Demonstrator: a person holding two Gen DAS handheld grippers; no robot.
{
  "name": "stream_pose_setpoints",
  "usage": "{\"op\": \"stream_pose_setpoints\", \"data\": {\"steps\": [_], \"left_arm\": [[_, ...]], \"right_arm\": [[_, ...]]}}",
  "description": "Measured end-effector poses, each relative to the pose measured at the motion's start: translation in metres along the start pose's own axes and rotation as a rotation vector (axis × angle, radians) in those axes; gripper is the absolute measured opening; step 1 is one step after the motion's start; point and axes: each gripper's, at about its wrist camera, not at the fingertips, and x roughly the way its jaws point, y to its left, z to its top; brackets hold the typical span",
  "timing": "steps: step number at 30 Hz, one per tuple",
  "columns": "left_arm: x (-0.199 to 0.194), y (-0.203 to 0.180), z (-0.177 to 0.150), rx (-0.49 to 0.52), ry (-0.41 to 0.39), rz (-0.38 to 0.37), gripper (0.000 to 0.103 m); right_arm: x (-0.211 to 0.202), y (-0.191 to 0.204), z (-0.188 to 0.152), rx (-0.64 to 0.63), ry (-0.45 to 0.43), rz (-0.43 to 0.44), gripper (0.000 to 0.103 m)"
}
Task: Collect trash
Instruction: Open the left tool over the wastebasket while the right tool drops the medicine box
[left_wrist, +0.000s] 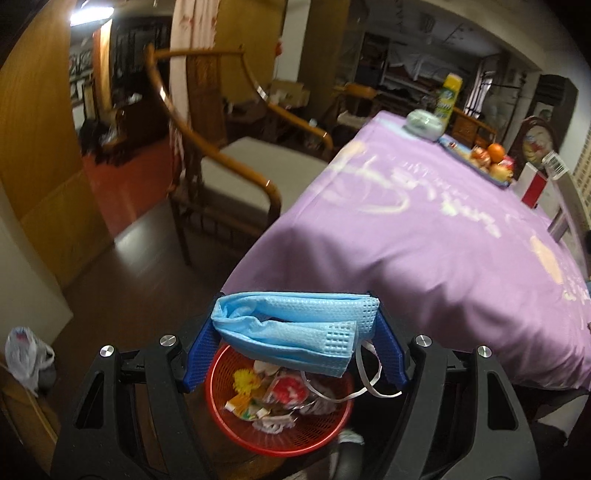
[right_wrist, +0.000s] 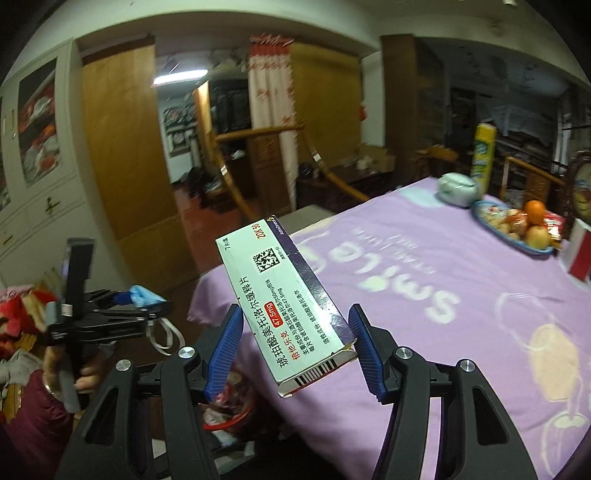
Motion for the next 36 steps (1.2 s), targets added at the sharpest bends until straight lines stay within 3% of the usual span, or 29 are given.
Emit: {"op": "stream_pose_setpoints", "data": {"steps": [5, 7, 11, 20, 29, 32, 36], "left_arm": [[0.037, 0.018, -0.026, -0.02, 0.105, -0.005, 0.075], [0.05, 0.024, -0.033, -0.038, 0.135, 0.016, 0.088], [0.063, 0.042, -0.044, -0.086, 0.17, 0.049, 0.092], [0.049, 0.078, -0.043, -0.117, 0.096, 0.254, 0.096], [0.053, 0.111, -0.053, -0.172, 0.118, 0.292, 0.096], [0.054, 0.115, -0.057, -0.178, 0.125, 0.295, 0.096], [0.053, 0.116, -0.059, -0.171, 0.129, 0.304, 0.096]], "right_arm": [[0.04, 0.037, -0.007, -0.066, 0.1, 0.054, 0.058], [0.051, 0.047, -0.011, -0.074, 0.134, 0.071, 0.058], [0.074, 0.063, -0.017, -0.084, 0.2, 0.092, 0.058], [0.113, 0.093, -0.027, -0.161, 0.305, 0.139, 0.058], [0.153, 0.133, -0.036, -0.231, 0.392, 0.178, 0.059], [0.165, 0.141, -0.038, -0.237, 0.413, 0.183, 0.071], [0.169, 0.142, -0.043, -0.256, 0.415, 0.166, 0.07]]}}
